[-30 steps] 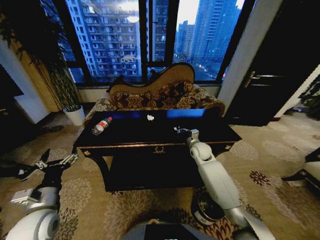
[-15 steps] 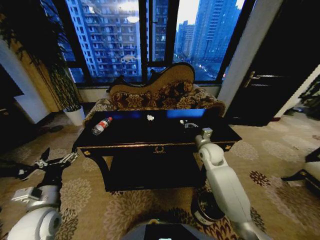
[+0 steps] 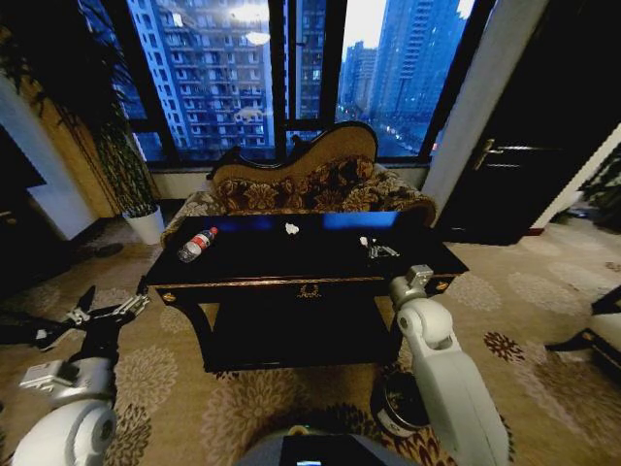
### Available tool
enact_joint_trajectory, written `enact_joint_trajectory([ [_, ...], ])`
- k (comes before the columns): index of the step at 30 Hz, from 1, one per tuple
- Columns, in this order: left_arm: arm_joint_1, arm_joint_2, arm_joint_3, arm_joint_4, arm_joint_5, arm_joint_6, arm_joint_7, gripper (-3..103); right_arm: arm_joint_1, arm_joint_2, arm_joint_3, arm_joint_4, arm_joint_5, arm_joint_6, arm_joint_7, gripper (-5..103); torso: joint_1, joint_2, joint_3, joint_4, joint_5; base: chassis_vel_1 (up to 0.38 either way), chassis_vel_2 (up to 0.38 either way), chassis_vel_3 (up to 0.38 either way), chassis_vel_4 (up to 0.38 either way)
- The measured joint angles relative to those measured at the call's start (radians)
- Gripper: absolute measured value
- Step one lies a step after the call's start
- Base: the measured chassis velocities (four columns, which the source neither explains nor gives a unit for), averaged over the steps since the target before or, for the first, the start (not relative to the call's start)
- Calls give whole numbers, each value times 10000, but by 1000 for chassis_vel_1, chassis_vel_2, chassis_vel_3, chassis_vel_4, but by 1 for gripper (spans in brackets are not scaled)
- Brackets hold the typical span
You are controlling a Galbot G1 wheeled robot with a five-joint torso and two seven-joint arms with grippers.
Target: Move to the front of the table and place the trash on the table into the trash bin.
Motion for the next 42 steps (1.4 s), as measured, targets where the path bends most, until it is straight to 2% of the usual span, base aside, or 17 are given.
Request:
enact_joint_trajectory([
  [9,27,15,-1,-27,-7,10,0,100,-228,-75,157,145,27,0,0,0,1,0,0,0,1,88,-89,-87,105],
  [20,71,-13,-20,-21,0,3,0,100,-308,-14,46,166,-29,22,0,0,-6,3,-2,1,-1,226,-221,-233,217],
  [28,51,-55,38,28,30,-18,10,100,-364,158,-81,-505,-325,202,0,0,-8,6,-4,-1,-1,126,-135,-123,147],
  [35,-52,13,-79,34,2,-19,16,100,-180,162,194,-2681,-965,-26,0,0,8,-5,4,-3,0,0,0,0,0],
  [42,-44,-48,-246,113,-33,-135,53,100,819,38,399,-6391,-2811,656,-2,0,1,-1,0,-1,1,0,0,0,0],
])
